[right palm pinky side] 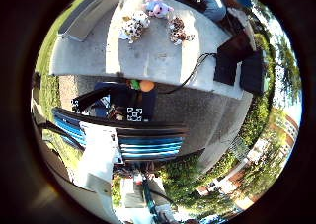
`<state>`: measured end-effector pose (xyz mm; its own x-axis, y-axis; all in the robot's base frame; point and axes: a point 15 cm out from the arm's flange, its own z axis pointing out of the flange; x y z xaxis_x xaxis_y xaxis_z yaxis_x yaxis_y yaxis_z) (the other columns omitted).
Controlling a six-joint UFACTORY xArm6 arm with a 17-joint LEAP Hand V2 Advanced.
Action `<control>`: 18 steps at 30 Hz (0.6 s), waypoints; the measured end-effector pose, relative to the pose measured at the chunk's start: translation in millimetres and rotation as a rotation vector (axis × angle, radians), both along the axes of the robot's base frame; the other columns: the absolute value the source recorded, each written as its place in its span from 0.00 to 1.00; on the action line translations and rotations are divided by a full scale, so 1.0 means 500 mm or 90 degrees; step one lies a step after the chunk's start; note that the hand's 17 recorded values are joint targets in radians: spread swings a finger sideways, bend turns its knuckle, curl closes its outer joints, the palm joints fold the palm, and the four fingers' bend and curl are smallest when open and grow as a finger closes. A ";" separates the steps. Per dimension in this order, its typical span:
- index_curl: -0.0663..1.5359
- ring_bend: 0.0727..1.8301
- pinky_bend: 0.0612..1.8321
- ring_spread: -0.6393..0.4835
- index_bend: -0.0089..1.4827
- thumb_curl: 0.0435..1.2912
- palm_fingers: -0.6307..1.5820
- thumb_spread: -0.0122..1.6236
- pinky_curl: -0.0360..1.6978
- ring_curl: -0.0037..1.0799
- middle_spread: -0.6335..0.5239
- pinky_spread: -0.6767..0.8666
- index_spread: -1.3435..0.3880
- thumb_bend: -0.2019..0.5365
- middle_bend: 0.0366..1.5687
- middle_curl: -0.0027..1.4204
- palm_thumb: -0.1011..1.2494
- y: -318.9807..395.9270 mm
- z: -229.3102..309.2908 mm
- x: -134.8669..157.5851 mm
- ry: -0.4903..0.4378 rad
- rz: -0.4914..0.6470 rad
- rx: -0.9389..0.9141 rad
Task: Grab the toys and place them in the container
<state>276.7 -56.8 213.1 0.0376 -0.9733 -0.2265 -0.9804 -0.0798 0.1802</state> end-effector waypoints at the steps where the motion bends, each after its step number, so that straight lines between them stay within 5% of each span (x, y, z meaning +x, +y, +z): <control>1: 0.29 0.07 0.08 0.82 0.18 0.26 0.40 0.83 0.16 0.27 0.56 0.72 0.69 0.25 0.09 0.23 0.68 -0.001 0.008 0.016 -0.003 0.000 -0.004; 18: 0.29 0.07 0.08 0.82 0.16 0.26 0.40 0.82 0.16 0.27 0.56 0.71 0.69 0.25 0.09 0.23 0.67 -0.023 0.023 0.198 0.009 -0.007 -0.027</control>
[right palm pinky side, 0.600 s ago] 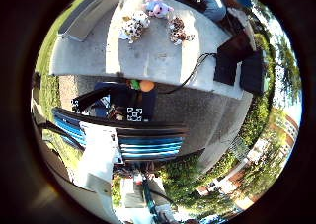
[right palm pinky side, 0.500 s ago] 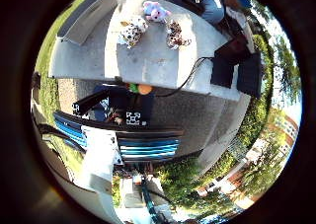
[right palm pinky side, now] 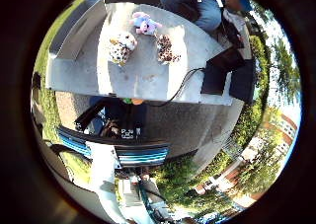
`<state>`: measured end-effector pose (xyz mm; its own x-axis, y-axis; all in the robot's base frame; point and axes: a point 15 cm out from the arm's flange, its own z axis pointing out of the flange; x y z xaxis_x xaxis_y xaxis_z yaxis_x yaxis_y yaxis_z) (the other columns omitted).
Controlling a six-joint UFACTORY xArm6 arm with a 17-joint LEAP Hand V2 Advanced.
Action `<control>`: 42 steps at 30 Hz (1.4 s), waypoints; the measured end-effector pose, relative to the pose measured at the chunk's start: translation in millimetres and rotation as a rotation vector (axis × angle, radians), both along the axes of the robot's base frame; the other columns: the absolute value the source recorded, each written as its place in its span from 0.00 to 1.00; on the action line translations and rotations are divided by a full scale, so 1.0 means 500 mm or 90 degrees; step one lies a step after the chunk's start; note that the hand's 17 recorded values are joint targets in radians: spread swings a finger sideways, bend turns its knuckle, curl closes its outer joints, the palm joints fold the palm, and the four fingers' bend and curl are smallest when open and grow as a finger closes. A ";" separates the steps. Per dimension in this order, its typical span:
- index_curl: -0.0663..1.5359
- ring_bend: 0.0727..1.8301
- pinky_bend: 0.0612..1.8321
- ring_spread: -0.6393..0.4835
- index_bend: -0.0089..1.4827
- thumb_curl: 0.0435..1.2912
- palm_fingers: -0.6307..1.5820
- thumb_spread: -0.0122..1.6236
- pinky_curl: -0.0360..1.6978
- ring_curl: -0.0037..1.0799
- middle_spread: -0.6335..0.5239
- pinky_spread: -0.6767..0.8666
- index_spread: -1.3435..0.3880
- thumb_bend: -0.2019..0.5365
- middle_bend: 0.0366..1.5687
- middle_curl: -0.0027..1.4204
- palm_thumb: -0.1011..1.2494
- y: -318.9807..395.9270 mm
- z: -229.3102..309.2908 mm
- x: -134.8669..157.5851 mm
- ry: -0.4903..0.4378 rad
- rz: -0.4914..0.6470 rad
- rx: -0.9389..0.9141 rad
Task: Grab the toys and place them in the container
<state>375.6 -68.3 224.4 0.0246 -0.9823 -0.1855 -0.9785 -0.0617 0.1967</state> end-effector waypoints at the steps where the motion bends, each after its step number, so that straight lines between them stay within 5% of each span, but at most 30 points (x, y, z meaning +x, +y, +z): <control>1: 0.29 0.07 0.08 0.82 0.16 0.26 0.40 0.82 0.16 0.27 0.56 0.71 0.69 0.25 0.09 0.23 0.67 -0.003 0.000 0.010 0.000 -0.001 0.000; 11: 0.26 0.11 0.13 0.83 0.10 0.25 0.42 0.81 0.17 0.30 0.57 0.72 0.71 0.23 0.09 0.23 0.58 -0.123 -0.052 0.159 0.001 -0.126 -0.017; 21: 0.23 0.17 0.18 0.83 0.10 0.25 0.43 0.79 0.18 0.33 0.59 0.72 0.73 0.24 0.10 0.23 0.54 -0.271 -0.283 0.271 0.036 -0.250 -0.028; 32: 0.20 0.22 0.23 0.84 0.10 0.26 0.43 0.77 0.18 0.34 0.61 0.73 0.76 0.24 0.10 0.25 0.50 -0.380 -0.460 0.264 0.028 -0.327 -0.040; 42: 0.19 0.24 0.25 0.84 0.10 0.26 0.42 0.74 0.17 0.34 0.62 0.74 0.78 0.23 0.11 0.26 0.46 -0.362 -0.581 0.229 0.091 -0.329 -0.043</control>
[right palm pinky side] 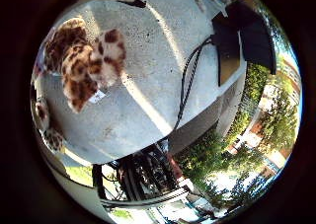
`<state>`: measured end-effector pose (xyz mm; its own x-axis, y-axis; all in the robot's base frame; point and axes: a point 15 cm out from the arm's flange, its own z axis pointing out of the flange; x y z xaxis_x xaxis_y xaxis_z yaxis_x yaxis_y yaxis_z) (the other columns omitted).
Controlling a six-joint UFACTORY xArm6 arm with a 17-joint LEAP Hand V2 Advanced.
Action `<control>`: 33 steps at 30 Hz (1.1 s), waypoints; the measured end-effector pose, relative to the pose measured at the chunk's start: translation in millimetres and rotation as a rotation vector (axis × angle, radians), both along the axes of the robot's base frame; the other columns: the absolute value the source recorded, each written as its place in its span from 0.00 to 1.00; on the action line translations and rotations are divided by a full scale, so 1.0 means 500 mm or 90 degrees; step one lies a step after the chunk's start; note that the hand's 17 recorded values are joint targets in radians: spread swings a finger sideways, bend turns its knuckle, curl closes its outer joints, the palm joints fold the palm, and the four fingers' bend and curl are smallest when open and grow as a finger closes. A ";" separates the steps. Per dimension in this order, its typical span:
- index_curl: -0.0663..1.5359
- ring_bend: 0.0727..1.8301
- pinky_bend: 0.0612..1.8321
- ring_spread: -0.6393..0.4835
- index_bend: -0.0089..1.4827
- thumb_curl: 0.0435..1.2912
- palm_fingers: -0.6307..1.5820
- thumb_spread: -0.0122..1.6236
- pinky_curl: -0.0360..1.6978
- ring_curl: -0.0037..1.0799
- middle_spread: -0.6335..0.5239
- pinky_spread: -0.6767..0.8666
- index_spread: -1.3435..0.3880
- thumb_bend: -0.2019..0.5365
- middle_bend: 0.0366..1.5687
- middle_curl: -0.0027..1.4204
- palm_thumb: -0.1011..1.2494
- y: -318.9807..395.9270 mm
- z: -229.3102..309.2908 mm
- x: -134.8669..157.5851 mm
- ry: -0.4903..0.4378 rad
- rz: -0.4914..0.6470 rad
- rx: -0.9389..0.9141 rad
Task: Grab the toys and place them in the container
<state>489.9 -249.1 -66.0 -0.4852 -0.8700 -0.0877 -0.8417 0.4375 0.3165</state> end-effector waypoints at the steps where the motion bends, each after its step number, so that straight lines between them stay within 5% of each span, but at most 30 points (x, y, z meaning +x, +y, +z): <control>1: 0.19 0.24 0.26 0.84 0.10 0.25 0.42 0.73 0.17 0.34 0.62 0.74 0.78 0.23 0.11 0.27 0.45 -0.001 -0.010 -0.005 0.008 0.001 -0.003; 8: 0.18 0.26 0.27 0.85 0.11 0.24 0.46 0.72 0.17 0.33 0.62 0.74 0.80 0.23 0.13 0.28 0.44 0.011 -0.065 -0.042 0.058 0.014 -0.013; 14: 0.14 0.48 0.44 0.74 0.07 0.27 0.79 0.71 0.20 0.43 0.51 0.74 0.69 0.27 0.33 0.37 0.52 0.015 -0.062 -0.052 0.070 0.026 -0.010; 19: 0.10 0.63 0.56 0.63 0.13 0.32 0.78 0.70 0.29 0.58 0.44 0.71 0.60 0.31 0.50 0.50 0.65 0.020 -0.028 -0.066 0.090 0.025 0.007; 24: 0.06 0.67 0.68 0.56 0.23 0.37 0.78 0.69 0.36 0.65 0.40 0.66 0.51 0.35 0.60 0.59 0.77 0.015 0.023 -0.063 0.090 0.021 0.012; 33: 0.03 0.72 0.74 0.50 0.39 0.43 0.72 0.72 0.45 0.72 0.36 0.59 0.36 0.29 0.67 0.70 0.81 0.090 0.251 -0.062 0.104 0.103 0.072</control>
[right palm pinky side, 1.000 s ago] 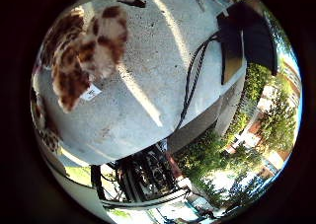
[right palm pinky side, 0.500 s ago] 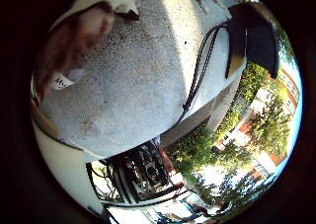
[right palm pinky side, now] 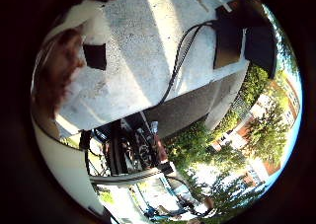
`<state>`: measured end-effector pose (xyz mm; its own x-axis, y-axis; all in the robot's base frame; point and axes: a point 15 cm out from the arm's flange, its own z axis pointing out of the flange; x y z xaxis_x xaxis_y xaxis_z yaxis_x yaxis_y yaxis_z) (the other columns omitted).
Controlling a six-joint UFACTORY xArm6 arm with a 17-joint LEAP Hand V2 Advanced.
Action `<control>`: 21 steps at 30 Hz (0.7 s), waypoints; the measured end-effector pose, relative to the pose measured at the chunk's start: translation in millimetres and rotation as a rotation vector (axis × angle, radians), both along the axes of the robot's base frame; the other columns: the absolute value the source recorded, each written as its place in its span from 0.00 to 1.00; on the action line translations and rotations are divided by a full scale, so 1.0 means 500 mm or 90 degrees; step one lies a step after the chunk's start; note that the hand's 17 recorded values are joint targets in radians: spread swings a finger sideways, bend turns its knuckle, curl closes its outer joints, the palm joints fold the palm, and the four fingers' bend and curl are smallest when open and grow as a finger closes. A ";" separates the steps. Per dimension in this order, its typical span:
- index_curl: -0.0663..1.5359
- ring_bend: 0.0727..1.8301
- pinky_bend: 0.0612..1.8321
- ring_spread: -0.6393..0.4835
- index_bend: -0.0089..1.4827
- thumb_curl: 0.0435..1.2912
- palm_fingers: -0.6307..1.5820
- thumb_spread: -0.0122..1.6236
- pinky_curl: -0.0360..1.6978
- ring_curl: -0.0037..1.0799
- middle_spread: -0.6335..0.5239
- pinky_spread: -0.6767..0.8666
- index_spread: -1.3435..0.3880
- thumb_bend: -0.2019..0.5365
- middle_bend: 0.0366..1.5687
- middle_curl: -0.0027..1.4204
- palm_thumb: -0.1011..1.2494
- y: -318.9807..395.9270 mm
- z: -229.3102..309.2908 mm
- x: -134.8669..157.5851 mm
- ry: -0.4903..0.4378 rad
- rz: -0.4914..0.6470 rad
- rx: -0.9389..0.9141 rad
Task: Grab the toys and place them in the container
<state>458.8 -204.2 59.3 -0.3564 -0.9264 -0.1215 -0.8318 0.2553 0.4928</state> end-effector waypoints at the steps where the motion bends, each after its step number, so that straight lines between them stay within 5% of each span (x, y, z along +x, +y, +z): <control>1: 0.03 0.73 0.75 0.49 0.40 0.44 0.71 0.72 0.46 0.73 0.35 0.59 0.35 0.29 0.68 0.71 0.81 0.017 0.032 0.001 -0.002 0.013 0.009; 12: 0.03 0.77 0.78 0.47 0.54 0.47 0.65 0.76 0.53 0.78 0.33 0.55 0.24 0.26 0.72 0.78 0.80 0.311 0.395 -0.010 -0.063 0.223 0.090; 21: 0.03 0.80 0.80 0.46 0.60 0.48 0.63 0.77 0.57 0.80 0.33 0.54 0.19 0.26 0.75 0.81 0.81 0.636 0.463 -0.031 -0.089 0.402 0.109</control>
